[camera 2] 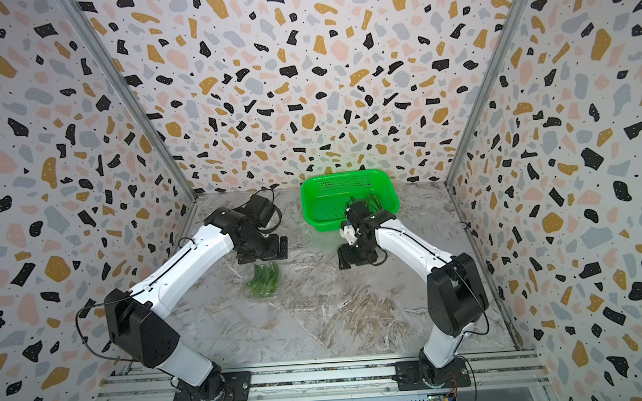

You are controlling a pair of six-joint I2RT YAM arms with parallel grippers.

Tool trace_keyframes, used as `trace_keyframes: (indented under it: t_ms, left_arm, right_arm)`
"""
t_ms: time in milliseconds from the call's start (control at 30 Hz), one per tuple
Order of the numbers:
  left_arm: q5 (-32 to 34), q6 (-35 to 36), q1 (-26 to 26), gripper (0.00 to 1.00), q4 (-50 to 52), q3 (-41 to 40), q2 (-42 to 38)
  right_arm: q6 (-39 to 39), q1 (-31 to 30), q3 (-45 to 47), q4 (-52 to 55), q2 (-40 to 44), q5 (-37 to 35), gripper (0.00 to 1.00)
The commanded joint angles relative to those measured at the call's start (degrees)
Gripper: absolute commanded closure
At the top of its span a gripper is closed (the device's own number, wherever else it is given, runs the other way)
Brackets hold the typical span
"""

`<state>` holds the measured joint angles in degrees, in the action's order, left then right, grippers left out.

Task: Take small green peppers out of containers
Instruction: Pick up the packing box from the center of the board, then place the packing box at the center of the board.

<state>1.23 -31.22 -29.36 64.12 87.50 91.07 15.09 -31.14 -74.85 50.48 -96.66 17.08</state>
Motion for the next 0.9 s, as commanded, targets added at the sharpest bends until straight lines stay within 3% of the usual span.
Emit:
trace_keyframes:
  t_ms: [0,100,167,500,700,800,867]
  left_arm:
    - [-0.8,-1.1,0.2,0.0,-1.4,-1.4,-1.7]
    - [-1.3,-1.4,0.2,0.0,-1.7,-1.4,-1.7]
    - [-1.2,-1.4,0.1,0.0,-1.7,-1.2,-1.9]
    - [-2.0,-1.3,0.2,0.0,-2.5,-1.2,-1.0]
    - [-0.7,0.4,0.2,0.0,-0.2,1.6,1.8]
    - [1.3,2.0,0.3,0.0,1.3,1.9,3.3]
    - [2.2,2.8,0.4,0.0,1.6,1.4,4.1]
  right_arm:
    - [1.8,-1.0,3.9,-4.3,2.9,0.2,0.47]
    - [4.0,0.9,7.4,-6.0,4.7,-0.9,0.88]
    - [5.3,4.1,9.1,-6.4,7.2,-0.9,1.0]
    - [8.6,32.2,13.4,-7.6,18.9,2.9,1.0]
    - [11.0,50.3,16.7,-7.5,19.6,5.3,1.0]
    - [10.4,54.5,18.3,-7.6,18.3,4.4,1.0]
    - [9.5,54.4,19.1,-7.8,17.6,3.3,0.86]
